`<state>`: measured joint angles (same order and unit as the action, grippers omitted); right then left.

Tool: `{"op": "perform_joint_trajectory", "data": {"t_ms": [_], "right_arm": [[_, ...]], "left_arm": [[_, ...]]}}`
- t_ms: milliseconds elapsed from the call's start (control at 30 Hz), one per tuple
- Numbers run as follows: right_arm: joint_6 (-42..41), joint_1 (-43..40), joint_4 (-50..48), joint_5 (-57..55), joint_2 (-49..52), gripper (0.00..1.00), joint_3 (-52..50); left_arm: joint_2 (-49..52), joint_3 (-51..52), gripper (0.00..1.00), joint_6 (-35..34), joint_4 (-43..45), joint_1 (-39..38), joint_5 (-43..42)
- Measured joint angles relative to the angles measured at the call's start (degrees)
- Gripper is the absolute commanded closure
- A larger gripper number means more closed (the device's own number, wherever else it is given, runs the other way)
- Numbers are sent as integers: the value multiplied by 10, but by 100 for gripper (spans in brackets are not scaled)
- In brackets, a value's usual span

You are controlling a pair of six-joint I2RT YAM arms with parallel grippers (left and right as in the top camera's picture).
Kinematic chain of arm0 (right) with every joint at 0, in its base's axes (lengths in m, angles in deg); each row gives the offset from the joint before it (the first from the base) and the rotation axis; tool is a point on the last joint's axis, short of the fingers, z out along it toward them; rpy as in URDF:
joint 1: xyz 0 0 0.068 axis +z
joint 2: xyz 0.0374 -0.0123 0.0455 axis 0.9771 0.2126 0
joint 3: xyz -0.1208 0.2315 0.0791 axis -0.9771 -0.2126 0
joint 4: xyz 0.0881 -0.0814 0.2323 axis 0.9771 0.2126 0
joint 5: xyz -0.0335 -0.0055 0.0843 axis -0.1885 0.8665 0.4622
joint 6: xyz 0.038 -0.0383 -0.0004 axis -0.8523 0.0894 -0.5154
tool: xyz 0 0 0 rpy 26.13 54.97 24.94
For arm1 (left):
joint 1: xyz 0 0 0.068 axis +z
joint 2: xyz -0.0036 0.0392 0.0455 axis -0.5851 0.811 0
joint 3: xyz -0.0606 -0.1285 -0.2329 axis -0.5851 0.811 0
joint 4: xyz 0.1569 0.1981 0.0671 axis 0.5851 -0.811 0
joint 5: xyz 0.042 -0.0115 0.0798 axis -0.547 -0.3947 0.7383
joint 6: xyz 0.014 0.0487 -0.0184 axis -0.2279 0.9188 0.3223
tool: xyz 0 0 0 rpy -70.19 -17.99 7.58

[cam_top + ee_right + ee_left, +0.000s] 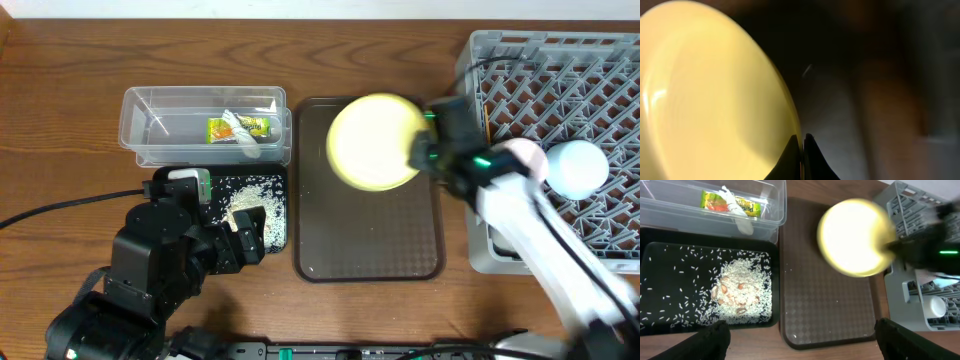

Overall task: Sort waste into correct bins and load items into the dishwasher rack
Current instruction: 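Lift the yellow plate with the right gripper and carry it to the rack, then set the yellow plate upright in the rack and open the right gripper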

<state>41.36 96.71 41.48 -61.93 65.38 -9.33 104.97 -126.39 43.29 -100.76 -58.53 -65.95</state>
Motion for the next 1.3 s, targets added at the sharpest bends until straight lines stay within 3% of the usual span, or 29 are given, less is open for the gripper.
{"op": "perform_joint_trajectory", "data": {"t_ms": [233,367,533,767,1100,1300], "right_arm": [[63,-52,60,-213,-169,99,0],[117,-95,58,-334,-200,99,0],[154,-152,-4,-401,-200,99,0],[272,-204,-170,-440,-139,99,0],[471,-204,-399,-488,23,99,0],[554,-204,-453,-507,88,99,0]], "left_arm": [[0,0,6,0,0,0,0],[0,0,6,0,0,0,0],[0,0,6,0,0,0,0],[0,0,6,0,0,0,0],[0,0,6,0,0,0,0],[0,0,6,0,0,0,0]]}}
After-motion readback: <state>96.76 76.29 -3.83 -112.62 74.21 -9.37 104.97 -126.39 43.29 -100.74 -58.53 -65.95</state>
